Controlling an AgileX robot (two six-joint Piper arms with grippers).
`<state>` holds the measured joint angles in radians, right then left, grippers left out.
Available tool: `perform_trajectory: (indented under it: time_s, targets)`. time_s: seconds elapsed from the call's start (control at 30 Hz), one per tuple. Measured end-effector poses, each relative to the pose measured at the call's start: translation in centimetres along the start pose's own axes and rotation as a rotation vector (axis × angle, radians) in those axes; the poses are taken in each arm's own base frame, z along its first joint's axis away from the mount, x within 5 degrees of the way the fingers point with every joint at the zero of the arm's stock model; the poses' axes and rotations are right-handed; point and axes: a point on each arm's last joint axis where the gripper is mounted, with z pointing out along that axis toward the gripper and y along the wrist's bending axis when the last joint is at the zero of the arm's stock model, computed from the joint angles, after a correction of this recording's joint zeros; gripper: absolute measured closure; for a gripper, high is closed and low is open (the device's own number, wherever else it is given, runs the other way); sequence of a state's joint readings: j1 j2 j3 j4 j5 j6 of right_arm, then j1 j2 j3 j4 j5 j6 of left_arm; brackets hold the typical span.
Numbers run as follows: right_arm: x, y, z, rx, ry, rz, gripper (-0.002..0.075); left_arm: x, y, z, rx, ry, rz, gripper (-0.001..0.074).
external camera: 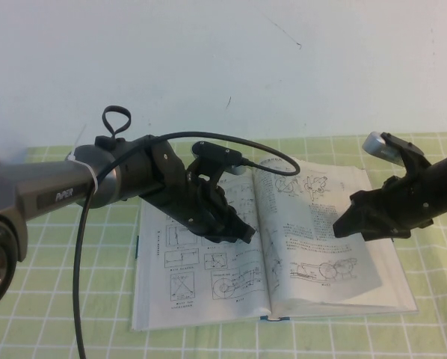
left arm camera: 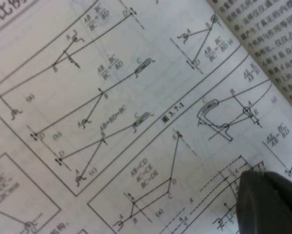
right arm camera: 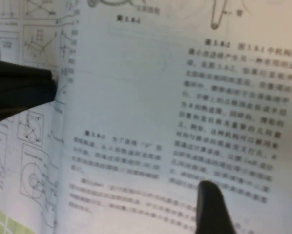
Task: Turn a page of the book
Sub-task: Open the closed book
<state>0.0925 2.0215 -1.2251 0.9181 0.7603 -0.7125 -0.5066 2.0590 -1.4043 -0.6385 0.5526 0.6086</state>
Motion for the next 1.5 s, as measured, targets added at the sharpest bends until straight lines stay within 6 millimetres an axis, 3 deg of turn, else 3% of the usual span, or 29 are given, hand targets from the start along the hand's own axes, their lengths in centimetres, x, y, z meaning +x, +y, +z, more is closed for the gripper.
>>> perform_trajectory:
  time_s: [0.77, 1.13, 1.3, 1.5]
  targets:
    - [-0.1, 0.7, 0.0, -0.072, -0.012, -0.048, 0.0442, 0.0, 0.0, 0.0, 0.000, 0.000, 0.002, 0.0738]
    - [-0.4, 1.5, -0.1, -0.168, -0.049, -0.073, 0.0445, 0.0, 0.0, 0.0, 0.002, 0.001, 0.000, 0.0738]
    - [-0.5, 1.7, -0.2, -0.189, -0.065, -0.084, 0.0445, -0.4, -0.2, -0.8, -0.005, -0.021, 0.010, 0.0738]
    - [-0.6, 1.9, -0.2, -0.204, -0.079, -0.094, 0.0445, -1.5, -0.9, -3.2, -0.018, -0.089, 0.042, 0.0738]
